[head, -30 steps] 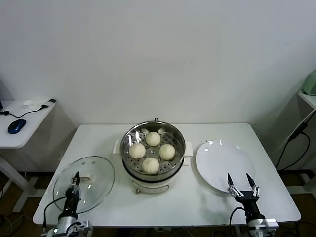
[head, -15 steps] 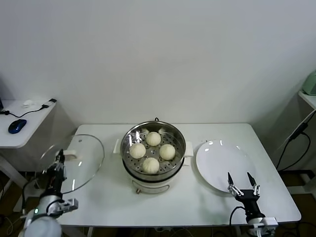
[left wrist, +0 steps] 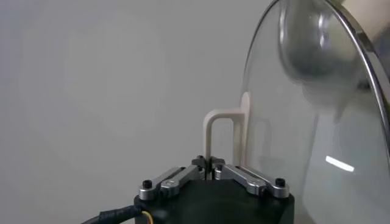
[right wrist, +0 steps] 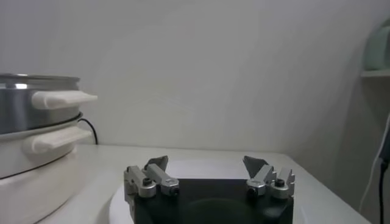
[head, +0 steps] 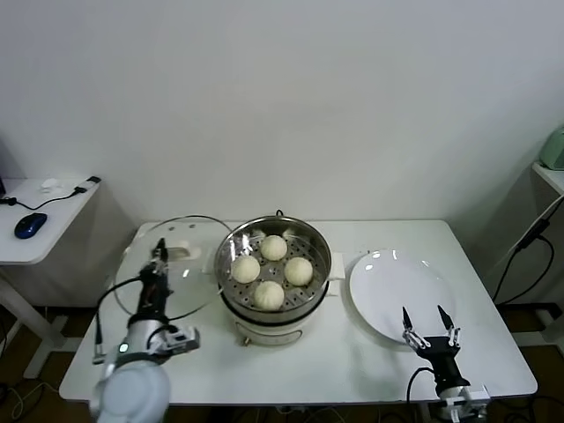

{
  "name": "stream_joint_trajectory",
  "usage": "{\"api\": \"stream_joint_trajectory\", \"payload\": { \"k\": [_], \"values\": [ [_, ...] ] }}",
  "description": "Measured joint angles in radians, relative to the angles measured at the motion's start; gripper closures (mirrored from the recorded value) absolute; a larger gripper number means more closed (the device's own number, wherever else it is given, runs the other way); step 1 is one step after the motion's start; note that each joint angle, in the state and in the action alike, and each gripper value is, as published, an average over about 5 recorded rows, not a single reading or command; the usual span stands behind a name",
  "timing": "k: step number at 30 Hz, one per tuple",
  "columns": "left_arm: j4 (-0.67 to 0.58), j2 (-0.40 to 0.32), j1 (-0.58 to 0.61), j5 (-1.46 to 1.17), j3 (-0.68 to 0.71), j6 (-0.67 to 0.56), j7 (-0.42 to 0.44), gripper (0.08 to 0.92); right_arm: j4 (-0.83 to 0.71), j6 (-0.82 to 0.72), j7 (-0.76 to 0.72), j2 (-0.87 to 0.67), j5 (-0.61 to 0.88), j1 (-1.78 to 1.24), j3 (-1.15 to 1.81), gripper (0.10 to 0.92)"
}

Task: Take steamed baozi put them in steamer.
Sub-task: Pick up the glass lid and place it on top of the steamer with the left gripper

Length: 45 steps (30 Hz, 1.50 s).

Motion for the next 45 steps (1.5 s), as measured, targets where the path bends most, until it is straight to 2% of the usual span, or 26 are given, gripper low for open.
{"api": "stream_joint_trajectory", "payload": {
  "k": [11, 21, 30, 45],
  "values": [
    [0.056, -0.158, -0.114, 0.230, 0.273, 0.131, 0.071, 0.867, -0.010, 0.023, -0.002, 0.001, -0.014, -0.009, -0.008, 0.203],
    [0.158, -0.264, -0.186, 0.328, 0.386, 0.189, 0.084, 0.867, -0.024, 0.049, -0.003, 0.006, -0.017, -0.023, -0.008, 0.203],
    [0.243, -0.308, -0.235, 0.358, 0.421, 0.216, 0.081, 0.867, -0.034, 0.064, 0.000, 0.009, -0.016, -0.027, -0.004, 0.203],
    [0.320, -0.313, -0.261, 0.375, 0.413, 0.228, 0.068, 0.867, -0.042, 0.073, 0.001, 0.017, -0.024, -0.025, -0.006, 0.203]
  ]
}}
